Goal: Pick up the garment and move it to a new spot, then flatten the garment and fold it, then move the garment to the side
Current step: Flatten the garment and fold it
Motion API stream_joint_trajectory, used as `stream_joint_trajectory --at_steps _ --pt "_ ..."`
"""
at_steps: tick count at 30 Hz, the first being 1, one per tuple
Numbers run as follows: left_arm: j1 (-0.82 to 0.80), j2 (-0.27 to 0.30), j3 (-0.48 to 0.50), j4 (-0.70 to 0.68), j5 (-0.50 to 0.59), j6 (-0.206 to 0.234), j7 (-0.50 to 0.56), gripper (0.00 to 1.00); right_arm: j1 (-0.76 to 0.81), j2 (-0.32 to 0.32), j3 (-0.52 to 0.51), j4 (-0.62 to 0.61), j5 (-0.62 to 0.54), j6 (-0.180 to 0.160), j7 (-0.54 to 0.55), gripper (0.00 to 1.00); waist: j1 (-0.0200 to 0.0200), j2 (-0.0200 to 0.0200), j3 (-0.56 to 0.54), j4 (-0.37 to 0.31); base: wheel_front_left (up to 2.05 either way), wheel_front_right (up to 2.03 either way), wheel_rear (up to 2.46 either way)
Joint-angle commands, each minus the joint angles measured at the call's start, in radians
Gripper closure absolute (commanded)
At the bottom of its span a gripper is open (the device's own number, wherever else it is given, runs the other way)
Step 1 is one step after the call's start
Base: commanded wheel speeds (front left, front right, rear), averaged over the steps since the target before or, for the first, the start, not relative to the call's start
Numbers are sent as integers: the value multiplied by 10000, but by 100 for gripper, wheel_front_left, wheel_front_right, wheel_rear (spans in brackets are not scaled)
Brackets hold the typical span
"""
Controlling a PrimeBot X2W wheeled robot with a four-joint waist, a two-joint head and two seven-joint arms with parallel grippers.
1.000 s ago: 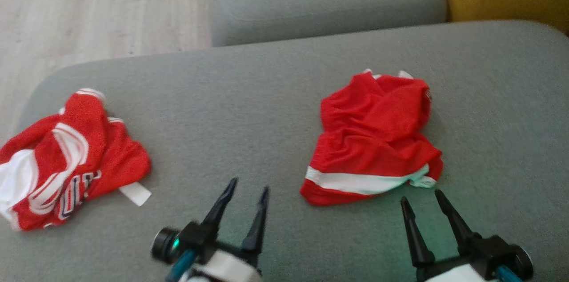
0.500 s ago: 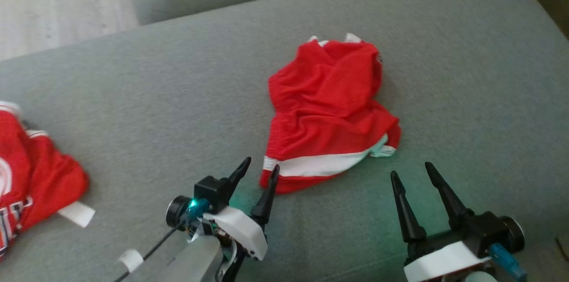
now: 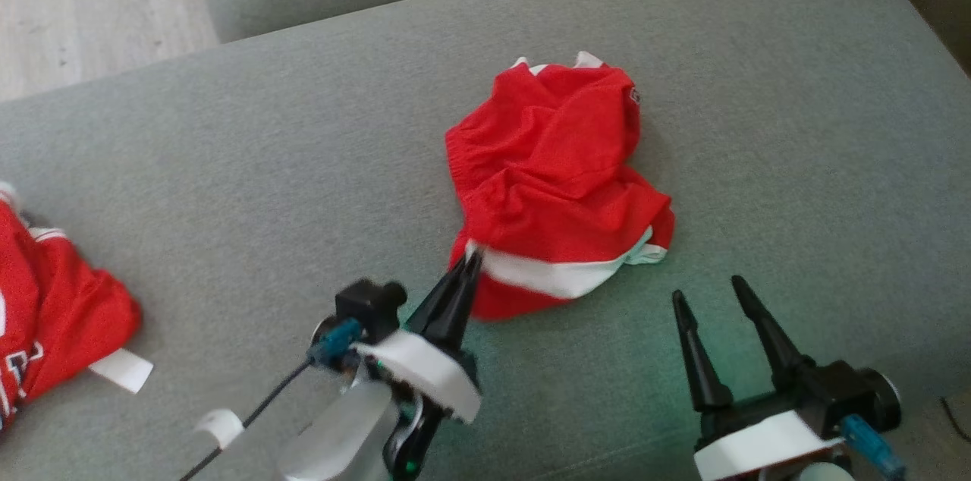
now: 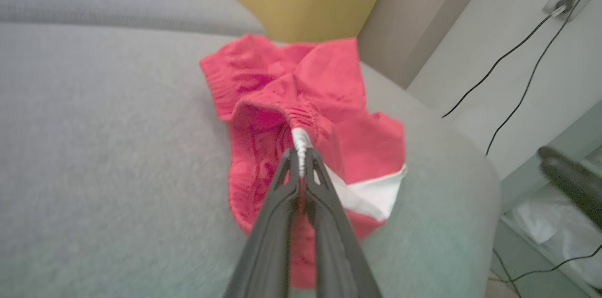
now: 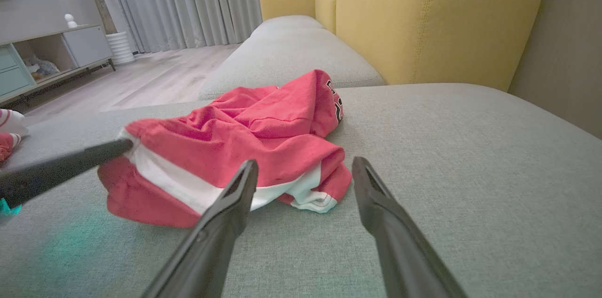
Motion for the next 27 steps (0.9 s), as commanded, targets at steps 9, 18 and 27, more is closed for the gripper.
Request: stream_joint_trajectory --at_steps 9,18,27 --pt "1217 586 2420 -3659 786 -113 -98 100 22 -60 -37 455 66 -7 -38 0 0 0 -135 1007 0 0 0" --pt "1536 872 3234 -4179 1244 -127 -98 100 -479 -60 -132 1916 -145 -7 -38 0 0 0 -13 1970 0 0 0" --pt "1561 871 3542 -4254 1576 -137 -99 100 -1146 -60 -96 3150 -544 -7 -38 0 0 0 176 2458 0 0 0"
